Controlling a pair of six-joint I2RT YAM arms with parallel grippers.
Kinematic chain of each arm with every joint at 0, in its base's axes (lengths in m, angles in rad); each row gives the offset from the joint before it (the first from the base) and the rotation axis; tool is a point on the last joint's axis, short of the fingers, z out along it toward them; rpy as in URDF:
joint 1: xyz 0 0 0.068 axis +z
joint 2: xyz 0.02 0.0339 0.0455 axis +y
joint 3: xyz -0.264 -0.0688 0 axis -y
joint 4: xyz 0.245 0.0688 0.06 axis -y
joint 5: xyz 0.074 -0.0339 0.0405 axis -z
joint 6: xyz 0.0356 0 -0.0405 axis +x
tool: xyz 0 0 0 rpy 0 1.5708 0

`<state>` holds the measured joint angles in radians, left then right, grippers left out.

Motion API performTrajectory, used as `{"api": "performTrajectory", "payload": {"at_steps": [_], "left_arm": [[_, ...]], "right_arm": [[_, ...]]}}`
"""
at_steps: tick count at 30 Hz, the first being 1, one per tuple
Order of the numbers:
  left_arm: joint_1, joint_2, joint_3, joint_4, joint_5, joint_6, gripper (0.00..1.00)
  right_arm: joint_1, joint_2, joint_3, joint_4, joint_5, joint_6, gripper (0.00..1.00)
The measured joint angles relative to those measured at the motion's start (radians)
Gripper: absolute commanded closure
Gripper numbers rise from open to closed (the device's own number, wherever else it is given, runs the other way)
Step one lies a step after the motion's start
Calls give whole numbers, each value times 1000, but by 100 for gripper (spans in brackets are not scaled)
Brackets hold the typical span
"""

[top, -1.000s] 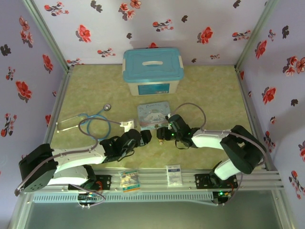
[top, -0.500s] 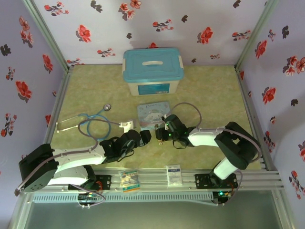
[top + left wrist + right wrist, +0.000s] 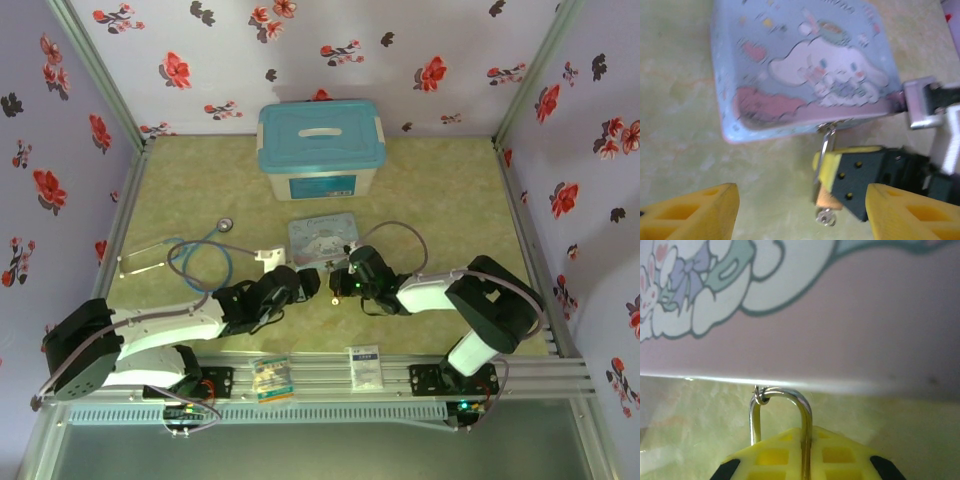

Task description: Unlock the padlock with the key

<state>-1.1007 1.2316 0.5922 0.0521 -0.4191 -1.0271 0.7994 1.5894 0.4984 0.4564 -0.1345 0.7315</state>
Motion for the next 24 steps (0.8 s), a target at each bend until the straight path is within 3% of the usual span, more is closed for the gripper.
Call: {"api": "performTrajectory", "payload": {"at_steps": [5, 11, 18, 24], "left_arm": [[29, 75, 126, -25, -17, 100, 35], [83, 270, 291, -60, -35, 246, 53], [111, 455, 401, -121, -82, 354, 54], [111, 462, 383, -80, -110, 357, 55]], "right_arm": [[4, -4, -26, 55, 20, 63, 98], [16, -3, -41, 86, 78, 177, 100], [28, 34, -76, 193, 143, 346, 100], [40, 89, -89, 311, 181, 441, 100]]}}
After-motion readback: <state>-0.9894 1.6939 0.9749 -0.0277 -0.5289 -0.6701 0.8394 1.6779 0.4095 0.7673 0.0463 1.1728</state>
